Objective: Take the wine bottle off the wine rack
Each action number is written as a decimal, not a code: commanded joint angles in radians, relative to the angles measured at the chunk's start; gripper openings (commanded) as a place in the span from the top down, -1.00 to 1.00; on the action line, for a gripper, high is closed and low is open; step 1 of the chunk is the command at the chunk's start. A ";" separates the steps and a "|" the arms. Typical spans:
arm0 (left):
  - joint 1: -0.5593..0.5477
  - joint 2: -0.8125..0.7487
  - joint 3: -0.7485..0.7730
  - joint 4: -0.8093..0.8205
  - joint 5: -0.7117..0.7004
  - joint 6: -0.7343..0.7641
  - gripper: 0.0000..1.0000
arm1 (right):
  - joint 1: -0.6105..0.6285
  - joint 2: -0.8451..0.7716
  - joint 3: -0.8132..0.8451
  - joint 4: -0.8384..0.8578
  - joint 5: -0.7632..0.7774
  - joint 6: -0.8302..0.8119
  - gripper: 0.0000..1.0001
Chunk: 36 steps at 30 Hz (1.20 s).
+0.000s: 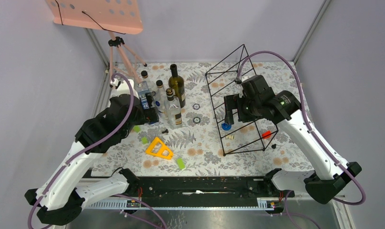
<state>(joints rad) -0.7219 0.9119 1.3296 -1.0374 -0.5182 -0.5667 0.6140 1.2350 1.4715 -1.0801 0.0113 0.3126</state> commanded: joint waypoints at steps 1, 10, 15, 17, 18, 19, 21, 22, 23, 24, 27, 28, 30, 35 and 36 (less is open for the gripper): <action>-0.003 -0.003 0.065 0.048 -0.045 0.043 -0.97 | -0.004 -0.003 0.076 -0.003 0.024 -0.016 -0.99; -0.003 -0.024 0.074 0.099 -0.067 0.081 -0.97 | -0.005 -0.139 0.080 0.104 0.189 -0.008 -0.99; -0.003 -0.054 0.067 0.121 -0.097 0.102 -0.97 | -0.005 -0.264 0.033 0.171 0.299 -0.031 -0.99; -0.003 -0.072 0.059 0.135 -0.113 0.111 -0.97 | -0.004 -0.321 0.000 0.208 0.332 -0.039 -0.99; -0.003 -0.082 0.053 0.144 -0.120 0.117 -0.98 | -0.003 -0.351 -0.018 0.230 0.349 -0.041 -0.99; -0.003 -0.094 0.047 0.154 -0.127 0.122 -0.97 | -0.004 -0.386 -0.043 0.257 0.370 -0.041 -0.99; -0.004 -0.117 0.028 0.181 -0.133 0.138 -0.97 | -0.003 -0.457 -0.099 0.314 0.410 -0.042 -0.99; -0.003 -0.128 0.021 0.191 -0.138 0.142 -0.97 | -0.003 -0.492 -0.125 0.344 0.431 -0.044 -0.99; -0.002 -0.139 0.014 0.198 -0.143 0.145 -0.97 | -0.003 -0.530 -0.150 0.371 0.448 -0.043 -0.99; -0.004 -0.148 0.006 0.204 -0.147 0.147 -0.97 | -0.003 -0.565 -0.177 0.400 0.466 -0.046 -0.99; -0.004 -0.176 -0.025 0.228 -0.152 0.148 -0.97 | -0.003 -0.652 -0.247 0.473 0.508 -0.067 -0.99; -0.003 -0.182 -0.034 0.232 -0.152 0.148 -0.97 | -0.004 -0.674 -0.261 0.487 0.519 -0.073 -0.99; -0.004 -0.190 -0.044 0.236 -0.155 0.140 -0.98 | -0.004 -0.713 -0.283 0.498 0.542 -0.080 -0.99; -0.003 -0.201 -0.057 0.242 -0.161 0.130 -0.97 | -0.003 -0.743 -0.309 0.498 0.568 -0.080 -0.99; -0.002 -0.203 -0.059 0.243 -0.164 0.128 -0.97 | -0.004 -0.745 -0.312 0.498 0.569 -0.080 -0.99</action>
<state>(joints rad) -0.7219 0.7212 1.2793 -0.8570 -0.6491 -0.4412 0.6140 0.4965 1.1751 -0.6472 0.5205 0.2485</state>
